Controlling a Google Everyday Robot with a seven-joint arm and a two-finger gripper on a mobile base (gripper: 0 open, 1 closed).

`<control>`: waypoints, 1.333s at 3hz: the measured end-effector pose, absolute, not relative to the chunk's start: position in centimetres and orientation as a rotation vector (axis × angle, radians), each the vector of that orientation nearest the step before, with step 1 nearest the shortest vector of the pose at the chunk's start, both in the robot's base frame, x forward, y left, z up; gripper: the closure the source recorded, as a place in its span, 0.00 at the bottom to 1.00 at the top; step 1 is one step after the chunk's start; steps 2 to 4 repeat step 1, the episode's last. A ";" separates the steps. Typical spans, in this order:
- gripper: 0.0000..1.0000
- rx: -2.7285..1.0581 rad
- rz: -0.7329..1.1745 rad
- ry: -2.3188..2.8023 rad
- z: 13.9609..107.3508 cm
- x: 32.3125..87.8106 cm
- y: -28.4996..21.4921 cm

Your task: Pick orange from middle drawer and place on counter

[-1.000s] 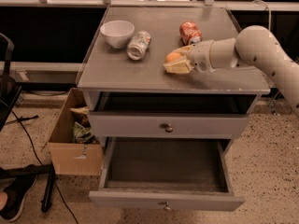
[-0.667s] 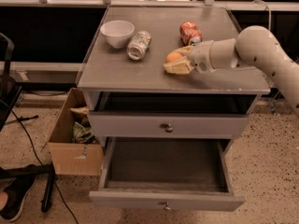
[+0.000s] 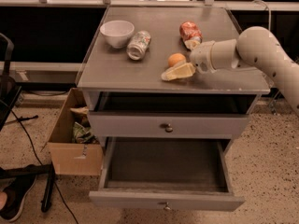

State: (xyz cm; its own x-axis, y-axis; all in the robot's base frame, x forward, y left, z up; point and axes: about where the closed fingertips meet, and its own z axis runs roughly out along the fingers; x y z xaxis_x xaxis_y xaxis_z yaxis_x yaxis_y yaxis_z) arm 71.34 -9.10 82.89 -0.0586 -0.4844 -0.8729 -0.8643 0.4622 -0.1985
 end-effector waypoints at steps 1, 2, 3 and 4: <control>0.00 -1.168 0.472 1.704 82.9 71.3 -9.1; 0.00 -1.168 0.472 1.704 82.9 71.3 -9.1; 0.00 -1.168 0.472 1.704 82.9 71.3 -9.1; 0.00 -1.168 0.472 1.704 82.9 71.3 -9.1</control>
Offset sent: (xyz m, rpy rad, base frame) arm 0.0000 0.0000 0.0000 0.0000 0.0000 0.0000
